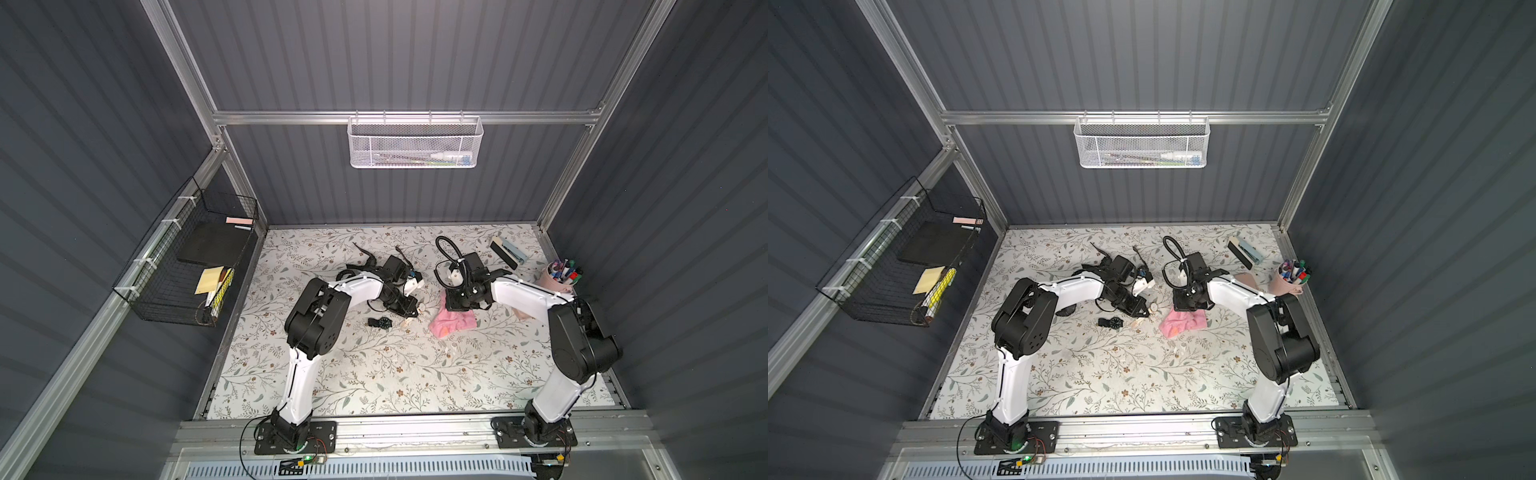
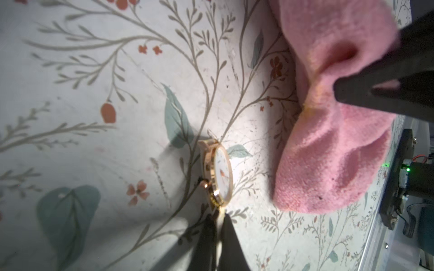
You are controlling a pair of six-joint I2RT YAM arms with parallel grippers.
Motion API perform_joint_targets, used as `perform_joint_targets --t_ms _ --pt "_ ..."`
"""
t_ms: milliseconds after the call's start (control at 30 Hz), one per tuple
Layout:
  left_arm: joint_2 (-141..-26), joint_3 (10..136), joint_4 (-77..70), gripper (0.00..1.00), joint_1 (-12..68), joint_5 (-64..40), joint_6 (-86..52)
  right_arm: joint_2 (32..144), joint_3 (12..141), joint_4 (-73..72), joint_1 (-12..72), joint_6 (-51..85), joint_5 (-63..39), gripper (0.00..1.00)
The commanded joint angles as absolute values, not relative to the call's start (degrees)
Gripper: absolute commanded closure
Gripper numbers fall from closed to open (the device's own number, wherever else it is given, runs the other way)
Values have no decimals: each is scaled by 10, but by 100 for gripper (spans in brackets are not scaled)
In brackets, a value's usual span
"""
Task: Wipe the watch dial
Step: Wipe the dirt from the watch dial.
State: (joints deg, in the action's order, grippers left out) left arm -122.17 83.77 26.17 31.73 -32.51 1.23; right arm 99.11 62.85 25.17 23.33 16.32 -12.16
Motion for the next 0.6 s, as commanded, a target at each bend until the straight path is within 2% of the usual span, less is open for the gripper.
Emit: perform_joint_targets --t_ms 0,333,567 --pt "-1246 858 305 90 321 -308 42 996 630 236 250 144 -140 99" --pt "-1289 890 329 91 321 -286 30 1110 718 219 292 164 -174 100" --pt "-1288 886 328 90 320 -289 26 1125 723 226 274 207 -100 100"
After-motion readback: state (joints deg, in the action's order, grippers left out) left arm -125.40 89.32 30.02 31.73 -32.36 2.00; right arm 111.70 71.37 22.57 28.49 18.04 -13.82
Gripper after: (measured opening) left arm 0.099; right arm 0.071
